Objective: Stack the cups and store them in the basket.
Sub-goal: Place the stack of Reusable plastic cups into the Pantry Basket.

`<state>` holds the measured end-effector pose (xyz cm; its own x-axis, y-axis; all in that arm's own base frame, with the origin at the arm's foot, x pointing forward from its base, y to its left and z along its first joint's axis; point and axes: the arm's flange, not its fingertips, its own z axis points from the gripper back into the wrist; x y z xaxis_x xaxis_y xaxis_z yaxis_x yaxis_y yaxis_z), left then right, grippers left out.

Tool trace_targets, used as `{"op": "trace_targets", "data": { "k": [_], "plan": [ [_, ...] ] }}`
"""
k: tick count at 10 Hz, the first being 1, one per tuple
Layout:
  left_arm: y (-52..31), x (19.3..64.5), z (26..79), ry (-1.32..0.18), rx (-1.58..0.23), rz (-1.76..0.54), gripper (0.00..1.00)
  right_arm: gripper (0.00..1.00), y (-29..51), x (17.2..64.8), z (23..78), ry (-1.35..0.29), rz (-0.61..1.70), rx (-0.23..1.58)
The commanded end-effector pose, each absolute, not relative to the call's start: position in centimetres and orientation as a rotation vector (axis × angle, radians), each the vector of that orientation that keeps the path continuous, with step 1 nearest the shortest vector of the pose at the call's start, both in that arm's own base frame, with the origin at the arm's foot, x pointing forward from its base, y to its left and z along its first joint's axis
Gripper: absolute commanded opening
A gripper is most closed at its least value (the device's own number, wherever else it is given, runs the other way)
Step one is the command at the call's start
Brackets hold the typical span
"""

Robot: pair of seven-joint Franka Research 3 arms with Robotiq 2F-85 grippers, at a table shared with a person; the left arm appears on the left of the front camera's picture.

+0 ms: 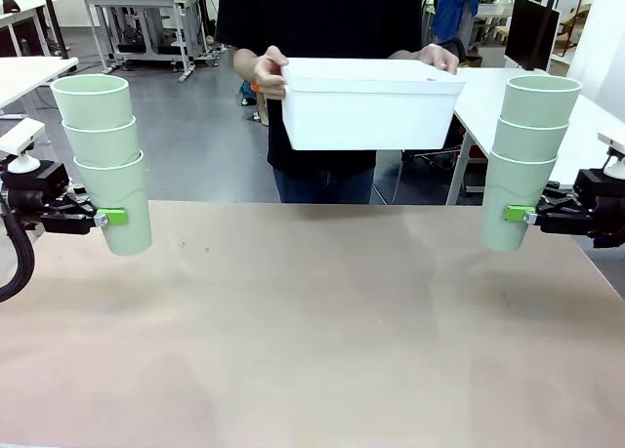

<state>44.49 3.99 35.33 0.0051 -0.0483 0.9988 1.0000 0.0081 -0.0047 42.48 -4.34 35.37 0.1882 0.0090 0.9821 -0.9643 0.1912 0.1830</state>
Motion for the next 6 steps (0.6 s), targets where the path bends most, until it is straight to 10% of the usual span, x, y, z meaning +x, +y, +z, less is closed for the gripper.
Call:
{"op": "trace_targets", "data": {
  "k": [1,6],
  "plan": [
    [3.97,44.39,35.81,-1.187,-1.168,-1.228,0.85,0.86,-4.25,42.72,35.85,-1.140,0.958,1.129],
    [3.97,44.39,35.81,-1.187,-1.168,-1.228,0.85,0.86,-4.25,42.72,35.85,-1.140,0.958,1.129]
  ]
}}
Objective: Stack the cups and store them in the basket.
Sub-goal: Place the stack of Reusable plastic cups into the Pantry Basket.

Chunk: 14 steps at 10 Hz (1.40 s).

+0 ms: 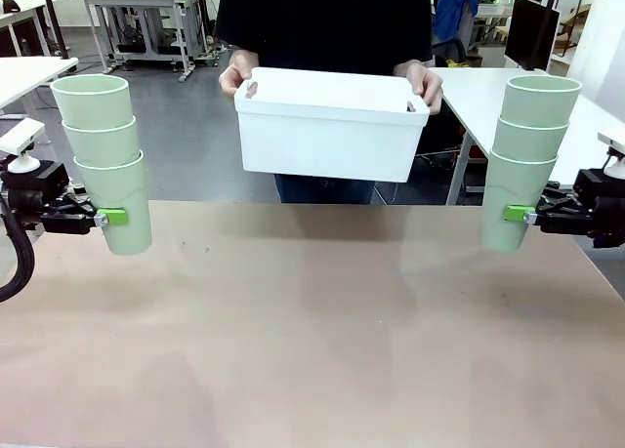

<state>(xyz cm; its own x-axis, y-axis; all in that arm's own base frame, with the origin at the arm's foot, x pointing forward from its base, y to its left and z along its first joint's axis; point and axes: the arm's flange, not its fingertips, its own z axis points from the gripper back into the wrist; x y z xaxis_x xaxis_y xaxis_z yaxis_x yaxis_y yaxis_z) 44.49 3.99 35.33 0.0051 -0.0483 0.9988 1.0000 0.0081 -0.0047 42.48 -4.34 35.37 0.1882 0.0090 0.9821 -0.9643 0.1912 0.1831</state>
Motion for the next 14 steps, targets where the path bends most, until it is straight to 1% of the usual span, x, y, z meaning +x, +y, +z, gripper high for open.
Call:
{"op": "trace_targets", "data": {
  "k": [1,14],
  "plan": [
    [3.97,44.39,35.81,-1.187,-1.168,-1.228,0.85,0.86,-4.25,42.72,35.85,-1.140,0.958,1.129],
    [3.97,44.39,35.81,-1.187,-1.168,-1.228,0.85,0.86,-4.25,42.72,35.85,-1.140,0.958,1.129]
  ]
}}
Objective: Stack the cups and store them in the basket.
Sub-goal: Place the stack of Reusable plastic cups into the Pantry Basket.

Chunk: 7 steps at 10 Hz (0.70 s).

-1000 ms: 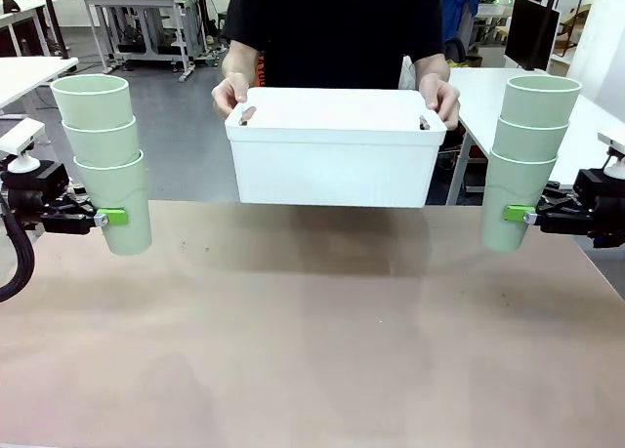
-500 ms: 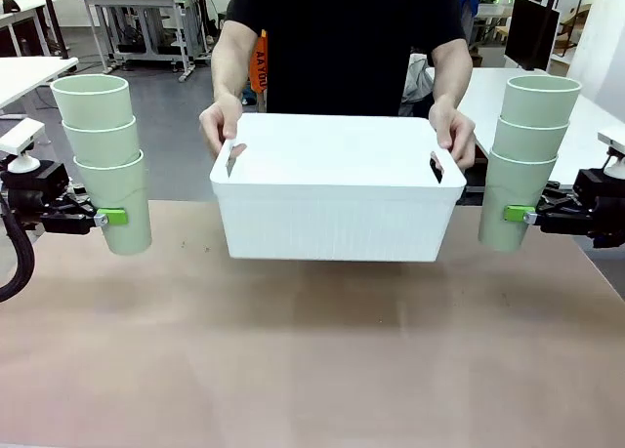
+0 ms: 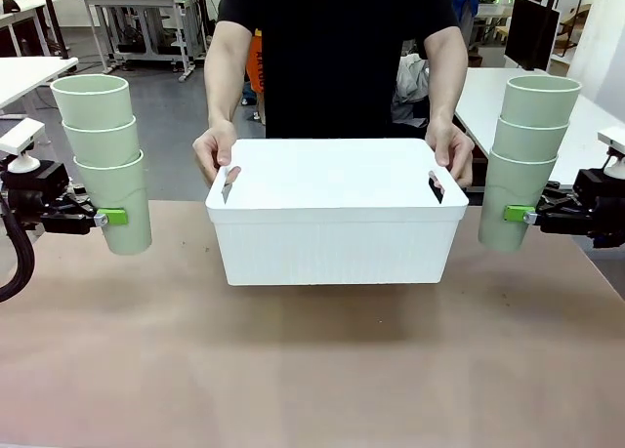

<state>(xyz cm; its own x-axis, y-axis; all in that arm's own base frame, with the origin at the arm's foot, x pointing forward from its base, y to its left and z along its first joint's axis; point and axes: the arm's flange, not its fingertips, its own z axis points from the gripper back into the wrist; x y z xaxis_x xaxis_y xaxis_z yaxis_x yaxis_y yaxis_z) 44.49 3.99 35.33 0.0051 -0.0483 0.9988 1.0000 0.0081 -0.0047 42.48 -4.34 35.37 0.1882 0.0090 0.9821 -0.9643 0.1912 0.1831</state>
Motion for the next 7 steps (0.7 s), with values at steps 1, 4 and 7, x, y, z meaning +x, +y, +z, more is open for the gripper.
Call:
{"op": "trace_targets", "data": {
  "k": [1,4,7],
  "plan": [
    [3.97,44.39,35.81,-1.187,-1.168,-1.228,0.85,0.86,-4.25,42.72,35.85,-1.140,0.958,1.129],
    [3.97,44.39,35.81,-1.187,-1.168,-1.228,0.85,0.86,-4.25,42.72,35.85,-1.140,0.958,1.129],
    [3.97,44.39,35.81,-1.187,-1.168,-1.228,0.85,0.86,-4.25,42.72,35.85,-1.140,0.958,1.129]
  ]
}}
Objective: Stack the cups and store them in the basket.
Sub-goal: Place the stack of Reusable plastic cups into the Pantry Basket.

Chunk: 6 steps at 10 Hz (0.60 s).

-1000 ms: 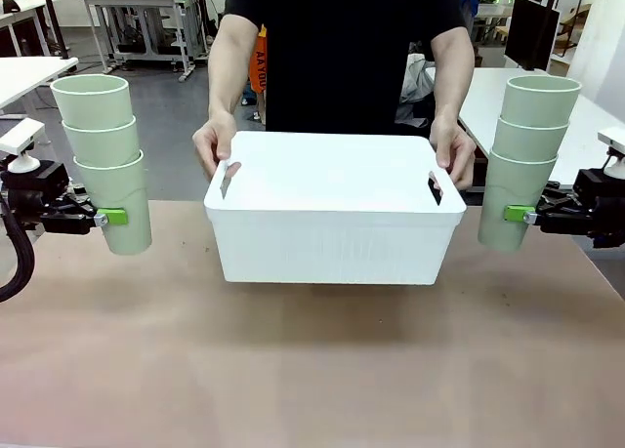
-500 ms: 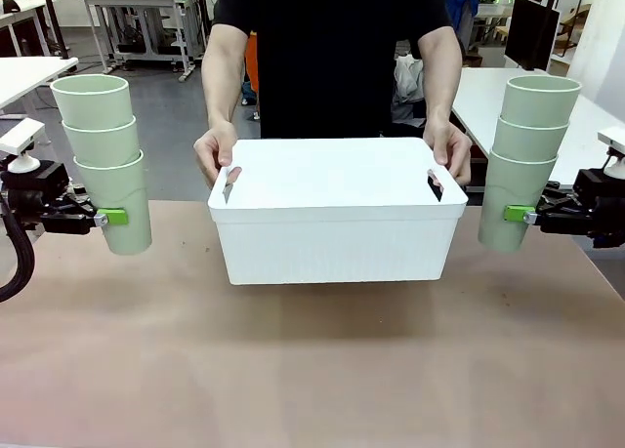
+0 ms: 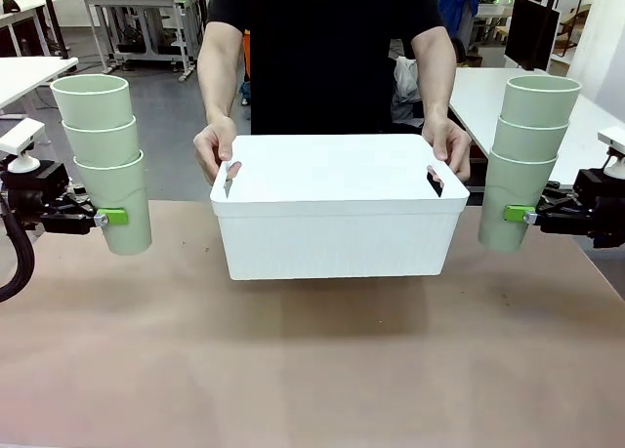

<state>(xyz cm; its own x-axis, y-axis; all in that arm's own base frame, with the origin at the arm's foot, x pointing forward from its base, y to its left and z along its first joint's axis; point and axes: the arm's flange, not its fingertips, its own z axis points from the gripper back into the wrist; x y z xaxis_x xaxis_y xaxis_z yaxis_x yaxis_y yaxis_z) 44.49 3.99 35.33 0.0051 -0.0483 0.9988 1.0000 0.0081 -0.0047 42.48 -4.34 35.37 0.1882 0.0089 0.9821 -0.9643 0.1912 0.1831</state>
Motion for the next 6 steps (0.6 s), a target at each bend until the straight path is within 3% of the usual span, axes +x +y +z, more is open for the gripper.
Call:
{"op": "trace_targets", "data": {
  "k": [1,6],
  "plan": [
    [3.97,44.39,35.81,-1.187,-1.168,-1.228,0.85,0.86,-4.25,42.72,35.85,-1.140,0.958,1.129],
    [3.97,44.39,35.81,-1.187,-1.168,-1.228,0.85,0.86,-4.25,42.72,35.85,-1.140,0.958,1.129]
  ]
}}
